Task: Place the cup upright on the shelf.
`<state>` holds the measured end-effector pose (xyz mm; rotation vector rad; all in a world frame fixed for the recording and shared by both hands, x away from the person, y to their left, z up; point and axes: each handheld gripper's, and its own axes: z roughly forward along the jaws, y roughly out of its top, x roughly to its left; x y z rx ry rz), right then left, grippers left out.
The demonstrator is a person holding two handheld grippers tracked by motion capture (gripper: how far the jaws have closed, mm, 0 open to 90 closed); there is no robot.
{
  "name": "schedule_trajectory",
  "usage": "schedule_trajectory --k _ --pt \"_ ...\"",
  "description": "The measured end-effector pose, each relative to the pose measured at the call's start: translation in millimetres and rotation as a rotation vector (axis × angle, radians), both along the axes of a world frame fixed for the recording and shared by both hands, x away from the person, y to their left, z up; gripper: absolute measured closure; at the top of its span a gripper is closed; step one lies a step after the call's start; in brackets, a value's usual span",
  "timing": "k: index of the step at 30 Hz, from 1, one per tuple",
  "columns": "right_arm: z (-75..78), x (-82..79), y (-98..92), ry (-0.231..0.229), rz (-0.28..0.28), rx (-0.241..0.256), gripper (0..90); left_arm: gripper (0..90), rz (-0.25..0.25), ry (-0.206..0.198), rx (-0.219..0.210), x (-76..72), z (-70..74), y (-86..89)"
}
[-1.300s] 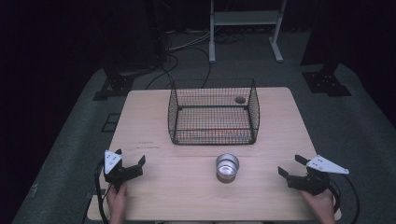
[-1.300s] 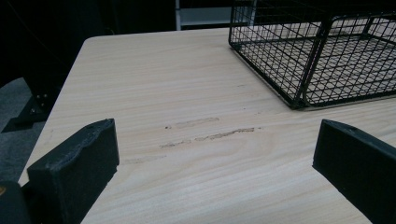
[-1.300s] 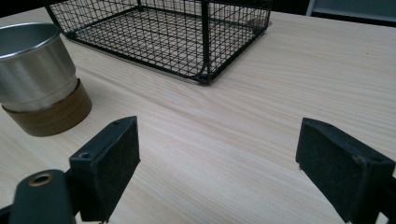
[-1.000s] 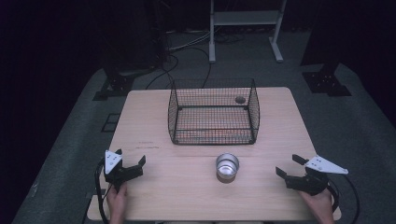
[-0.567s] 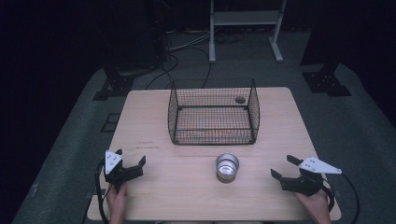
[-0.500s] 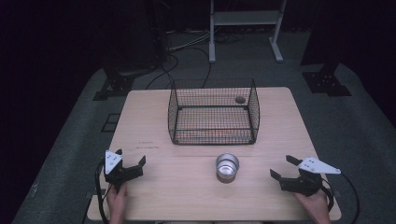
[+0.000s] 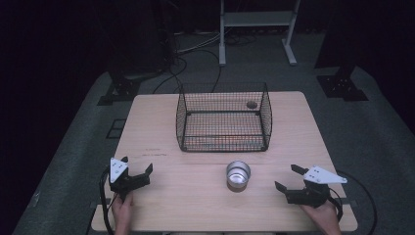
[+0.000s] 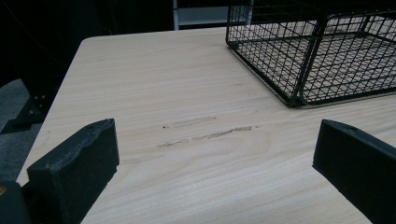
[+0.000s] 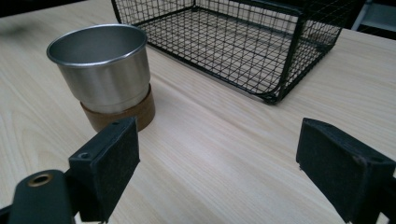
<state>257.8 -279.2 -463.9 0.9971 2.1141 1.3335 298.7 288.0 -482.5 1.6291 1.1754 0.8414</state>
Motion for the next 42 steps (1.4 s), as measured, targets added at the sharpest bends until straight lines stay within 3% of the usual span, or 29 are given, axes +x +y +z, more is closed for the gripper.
schedule_trajectory --k 24,42 --pt "2.6 -2.6 28.6 0.012 0.088 -0.031 8.1 0.0 -0.002 -0.001 0.002 -0.2 0.1 0.1" --pt "3.0 -3.5 52.2 0.046 0.155 -0.048 3.1 0.0 -0.001 -0.002 0.004 -0.3 -0.1 -0.2"
